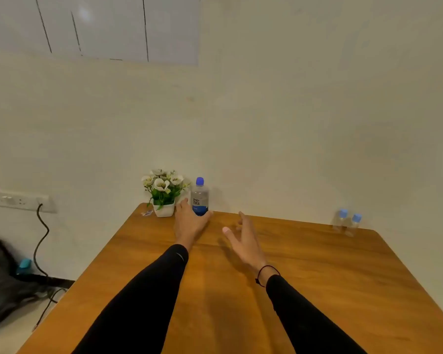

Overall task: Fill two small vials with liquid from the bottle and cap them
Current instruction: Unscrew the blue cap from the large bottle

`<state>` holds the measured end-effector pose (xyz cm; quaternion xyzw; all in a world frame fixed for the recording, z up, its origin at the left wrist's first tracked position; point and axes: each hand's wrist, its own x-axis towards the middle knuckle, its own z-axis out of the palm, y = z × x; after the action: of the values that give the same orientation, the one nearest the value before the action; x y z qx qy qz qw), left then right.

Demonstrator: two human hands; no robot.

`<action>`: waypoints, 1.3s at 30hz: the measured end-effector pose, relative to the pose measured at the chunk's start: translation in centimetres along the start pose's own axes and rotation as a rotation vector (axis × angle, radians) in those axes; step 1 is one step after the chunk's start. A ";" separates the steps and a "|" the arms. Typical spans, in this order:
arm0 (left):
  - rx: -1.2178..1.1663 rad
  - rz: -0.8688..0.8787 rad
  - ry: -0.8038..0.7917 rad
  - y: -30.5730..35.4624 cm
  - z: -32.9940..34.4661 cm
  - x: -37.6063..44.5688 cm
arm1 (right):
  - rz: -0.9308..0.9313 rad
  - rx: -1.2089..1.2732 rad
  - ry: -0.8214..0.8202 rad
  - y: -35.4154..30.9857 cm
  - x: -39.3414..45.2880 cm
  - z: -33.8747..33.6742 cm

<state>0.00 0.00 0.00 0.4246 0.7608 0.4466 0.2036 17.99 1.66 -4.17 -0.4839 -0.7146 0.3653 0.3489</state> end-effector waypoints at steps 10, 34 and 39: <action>-0.035 0.015 -0.061 -1.0 1.0 3.1 | 0.034 0.078 -0.004 0.7 0.3 0.5; 0.106 0.220 -0.180 -5.5 1.4 -6.5 | -0.022 0.135 -0.021 1.9 -2.4 2.0; 0.086 0.252 -0.215 -5.2 0.9 -9.3 | -0.057 0.175 -0.059 0.9 -4.5 1.6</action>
<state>3.36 -8.51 -5.57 0.5703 0.6938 0.3877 0.2076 18.35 -2.61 -6.39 -0.4202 -0.7035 0.4303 0.3787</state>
